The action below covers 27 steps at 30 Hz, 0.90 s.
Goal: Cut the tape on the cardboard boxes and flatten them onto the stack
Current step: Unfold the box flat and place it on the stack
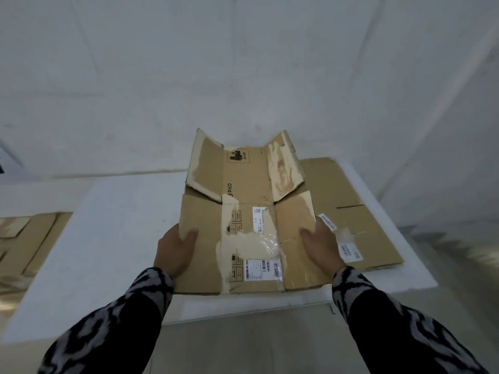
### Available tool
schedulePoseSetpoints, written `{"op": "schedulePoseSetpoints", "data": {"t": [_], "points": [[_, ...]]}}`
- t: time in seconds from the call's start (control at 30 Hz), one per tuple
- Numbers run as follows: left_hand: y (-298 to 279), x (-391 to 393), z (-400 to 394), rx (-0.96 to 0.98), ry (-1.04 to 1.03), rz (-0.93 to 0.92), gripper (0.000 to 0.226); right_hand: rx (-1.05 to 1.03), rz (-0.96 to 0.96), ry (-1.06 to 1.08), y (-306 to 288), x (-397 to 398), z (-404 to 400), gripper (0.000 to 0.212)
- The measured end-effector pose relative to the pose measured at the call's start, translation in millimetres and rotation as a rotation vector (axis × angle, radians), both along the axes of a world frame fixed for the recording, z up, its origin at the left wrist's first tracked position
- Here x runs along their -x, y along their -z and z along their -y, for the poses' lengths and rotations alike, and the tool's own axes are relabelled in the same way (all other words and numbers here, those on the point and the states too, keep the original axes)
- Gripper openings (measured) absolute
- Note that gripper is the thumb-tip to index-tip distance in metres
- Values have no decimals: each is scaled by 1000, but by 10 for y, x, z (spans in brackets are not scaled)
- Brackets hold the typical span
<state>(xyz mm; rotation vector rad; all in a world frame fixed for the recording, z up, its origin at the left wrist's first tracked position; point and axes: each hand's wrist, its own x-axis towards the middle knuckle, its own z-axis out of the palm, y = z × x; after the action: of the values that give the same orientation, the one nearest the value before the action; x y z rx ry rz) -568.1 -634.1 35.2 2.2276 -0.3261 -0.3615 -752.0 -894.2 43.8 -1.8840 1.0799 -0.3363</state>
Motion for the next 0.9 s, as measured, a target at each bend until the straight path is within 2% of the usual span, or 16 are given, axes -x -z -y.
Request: {"op": "schedulePoseSetpoints", "data": {"t": [0.17, 0.33, 0.47, 0.7, 0.8, 0.9], "points": [[1, 328, 906, 42, -1, -42, 39, 22, -21, 1, -67, 326, 880, 27], [186, 457, 1728, 73, 35, -73, 39, 25, -74, 18, 61, 455, 1630, 20], [393, 596, 2240, 133, 14, -153, 37, 51, -143, 51, 151, 573, 2164, 23], [787, 793, 2626, 5, 21, -272, 43, 14, -256, 23, 487, 769, 2710, 18], [909, 768, 2698, -109, 26, -349, 54, -20, -297, -4, 682, 813, 2855, 27], [992, 795, 2775, -169, -94, -364, 57, -59, -316, -20, 810, 818, 2991, 36]]}}
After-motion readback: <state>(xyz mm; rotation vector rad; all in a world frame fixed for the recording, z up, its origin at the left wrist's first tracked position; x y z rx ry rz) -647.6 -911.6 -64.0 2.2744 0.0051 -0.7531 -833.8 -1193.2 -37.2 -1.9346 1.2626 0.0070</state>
